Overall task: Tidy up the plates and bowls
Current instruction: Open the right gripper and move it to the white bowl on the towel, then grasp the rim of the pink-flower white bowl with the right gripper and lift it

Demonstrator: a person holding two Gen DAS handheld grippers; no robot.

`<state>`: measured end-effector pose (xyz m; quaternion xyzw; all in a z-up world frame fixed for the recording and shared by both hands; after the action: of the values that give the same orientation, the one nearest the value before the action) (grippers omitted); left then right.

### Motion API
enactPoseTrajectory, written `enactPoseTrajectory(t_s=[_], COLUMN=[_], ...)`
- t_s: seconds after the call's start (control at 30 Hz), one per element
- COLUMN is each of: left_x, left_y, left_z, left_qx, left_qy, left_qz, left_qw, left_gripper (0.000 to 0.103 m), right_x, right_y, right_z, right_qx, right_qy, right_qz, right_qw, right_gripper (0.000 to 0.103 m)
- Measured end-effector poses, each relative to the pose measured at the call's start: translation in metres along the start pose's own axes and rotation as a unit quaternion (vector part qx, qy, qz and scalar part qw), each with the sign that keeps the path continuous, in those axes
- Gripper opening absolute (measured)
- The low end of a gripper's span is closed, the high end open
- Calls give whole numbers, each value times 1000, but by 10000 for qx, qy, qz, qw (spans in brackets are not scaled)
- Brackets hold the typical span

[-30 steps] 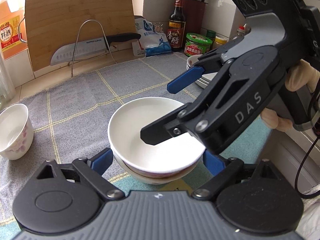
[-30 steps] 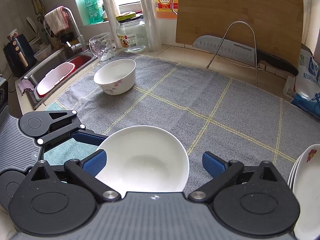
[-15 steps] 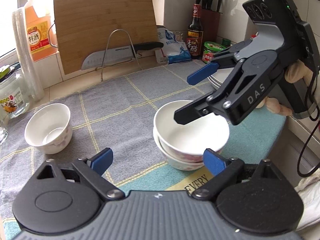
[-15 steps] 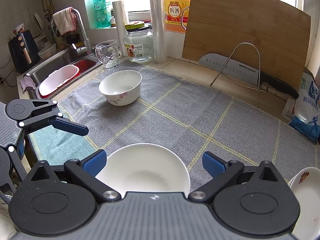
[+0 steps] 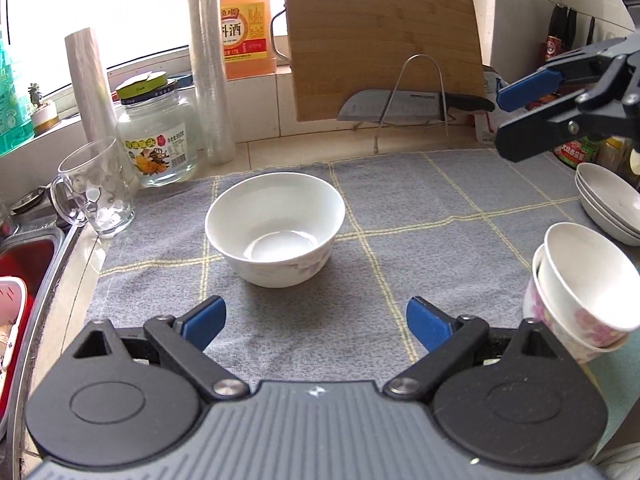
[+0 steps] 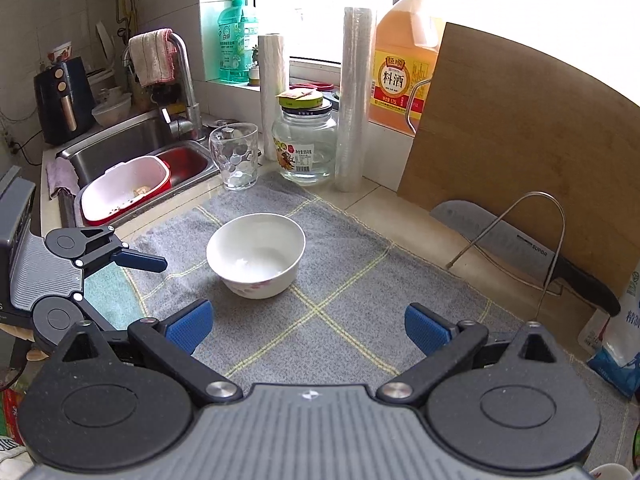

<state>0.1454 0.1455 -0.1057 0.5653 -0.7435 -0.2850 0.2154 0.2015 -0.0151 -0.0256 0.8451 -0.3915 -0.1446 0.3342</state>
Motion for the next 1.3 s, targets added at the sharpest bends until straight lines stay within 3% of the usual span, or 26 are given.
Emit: enactPoseTrajectory(t_s=[0.4,0.6,0.97,1.3], left_x=[-26,-29,-31,-31], left_y=[-36,-47,-56,-58], left_z=[-2,-8,-12,-15], left_qx=[222,312,406,496], left_qy=[-14,-85,-122,-99], left_qz=[-380,-370,-228,-195], left_qw=[9990,9988,9988,9985], left_gripper=[97,97,96,94], right_x=[-16,-13,-15,-30], right_y=[-80,-118,-156,-168], right_z=[-37,-40,-42,-44], right_qx=[-461,-810,-1021,-1155], right_qy=[219,87,-69,190], right_qz=[-388,-565,-777,-980], right_qw=[9979,9951,9917,9883], right_gripper=[103,103,102,87])
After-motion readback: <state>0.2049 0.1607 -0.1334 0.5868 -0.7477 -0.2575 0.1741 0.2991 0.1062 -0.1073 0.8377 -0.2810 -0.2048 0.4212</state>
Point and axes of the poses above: each gripper's, at about its wrist camera, not at the fingertips, and y roughly against the way its jaws point, x to its right, z to its underside, the point moved 6 cm from there along -y, roughly the way its jaws point, and after that the axes turned 3 degrees about z, right-handed, at the moved point
